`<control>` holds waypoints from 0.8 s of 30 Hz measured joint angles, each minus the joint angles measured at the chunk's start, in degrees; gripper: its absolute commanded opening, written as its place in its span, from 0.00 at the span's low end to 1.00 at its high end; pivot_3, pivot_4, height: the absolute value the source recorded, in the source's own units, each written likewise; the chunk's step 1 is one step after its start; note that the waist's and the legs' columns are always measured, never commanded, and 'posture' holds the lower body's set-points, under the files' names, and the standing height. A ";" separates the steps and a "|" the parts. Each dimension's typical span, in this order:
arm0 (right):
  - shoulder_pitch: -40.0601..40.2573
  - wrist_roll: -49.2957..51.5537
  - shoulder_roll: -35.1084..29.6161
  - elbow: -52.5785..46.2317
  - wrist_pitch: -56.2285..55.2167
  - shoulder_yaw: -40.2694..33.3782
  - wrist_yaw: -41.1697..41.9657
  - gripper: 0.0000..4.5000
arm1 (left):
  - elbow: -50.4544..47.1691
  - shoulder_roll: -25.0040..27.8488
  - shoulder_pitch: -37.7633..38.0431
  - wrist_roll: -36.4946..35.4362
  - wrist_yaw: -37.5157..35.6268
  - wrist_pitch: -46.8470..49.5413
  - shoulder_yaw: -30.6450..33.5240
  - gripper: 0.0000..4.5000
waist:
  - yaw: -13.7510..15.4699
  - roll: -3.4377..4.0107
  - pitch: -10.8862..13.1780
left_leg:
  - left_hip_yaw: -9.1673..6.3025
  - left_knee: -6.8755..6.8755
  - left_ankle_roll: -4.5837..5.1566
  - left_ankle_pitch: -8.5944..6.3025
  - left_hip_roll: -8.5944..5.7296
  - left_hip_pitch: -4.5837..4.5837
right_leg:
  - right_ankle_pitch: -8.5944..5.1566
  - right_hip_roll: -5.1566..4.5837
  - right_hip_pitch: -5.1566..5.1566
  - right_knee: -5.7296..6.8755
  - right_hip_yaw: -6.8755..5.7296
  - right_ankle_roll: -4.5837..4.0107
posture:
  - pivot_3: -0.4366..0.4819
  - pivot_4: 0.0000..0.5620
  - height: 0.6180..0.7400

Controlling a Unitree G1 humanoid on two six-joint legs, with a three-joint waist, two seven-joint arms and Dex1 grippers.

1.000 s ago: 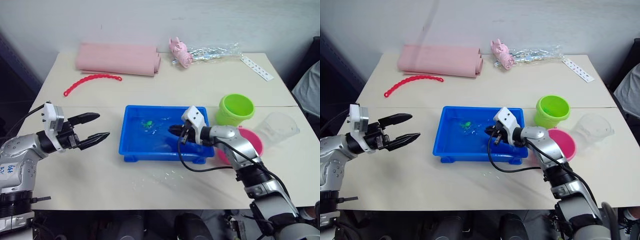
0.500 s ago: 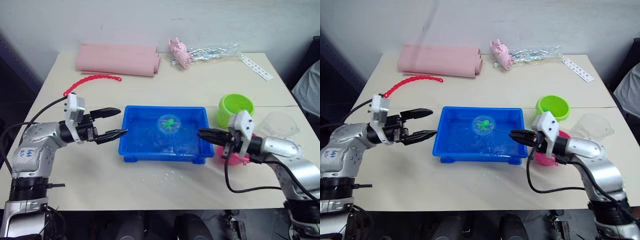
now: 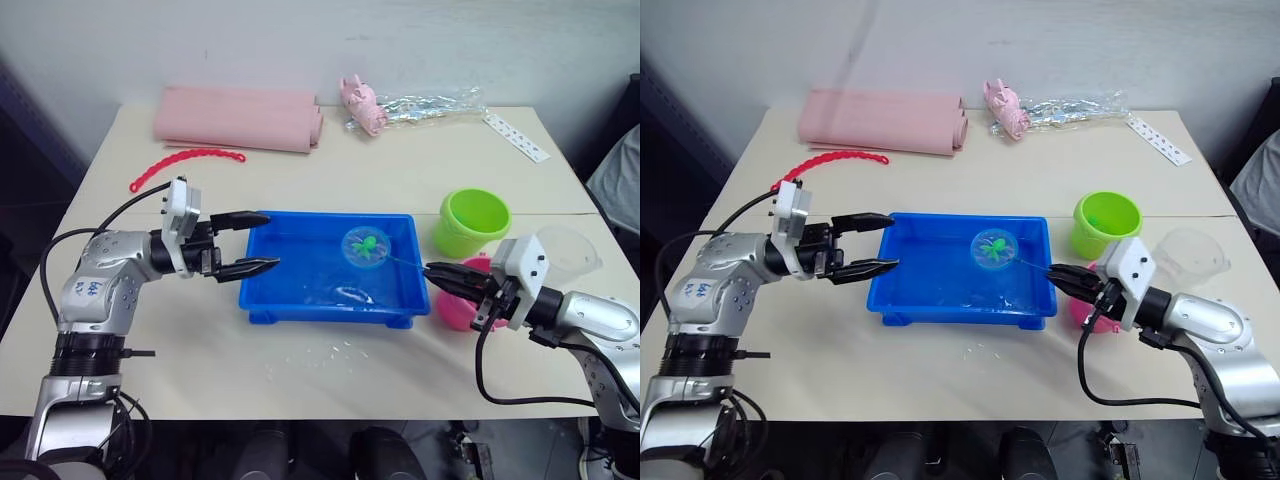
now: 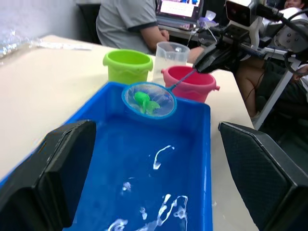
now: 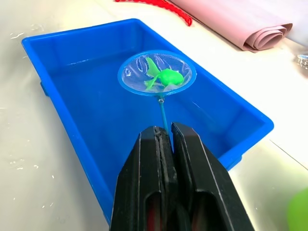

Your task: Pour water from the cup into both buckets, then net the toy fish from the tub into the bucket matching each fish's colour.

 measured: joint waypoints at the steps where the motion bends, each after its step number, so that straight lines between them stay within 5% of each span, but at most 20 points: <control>1: 0.53 0.44 -0.02 -0.25 0.13 -0.59 -0.08 0.00 | 0.22 -0.28 -0.47 0.17 -0.15 -0.25 -0.16 0.99 | 0.04 0.00 0.00 | 0.00 0.00 0.00 0.00 0.00 0.00 | 0.00 0.00 0.00 0.00 -0.01 0.00 | 0.48 0.27 1.00; 13: 4.15 1.36 -0.30 -0.51 -0.98 -1.84 -1.21 0.00 | 4.19 -2.70 -3.31 2.02 -1.30 -2.24 -1.83 0.99 | 0.47 -0.01 0.00 | 0.04 0.08 0.01 0.01 0.02 0.01 | 0.00 0.03 -0.01 0.01 -0.05 0.00 | 0.48 0.27 1.00; 24: 4.10 6.10 -5.76 1.81 0.92 -14.55 0.42 0.00 | 4.77 -4.82 -4.09 2.51 -1.83 -3.21 -2.22 0.99 | 0.92 -0.01 0.00 | 0.04 0.07 0.02 0.01 0.00 0.00 | 0.00 0.03 0.05 -0.01 -0.08 0.00 | 0.48 0.27 1.00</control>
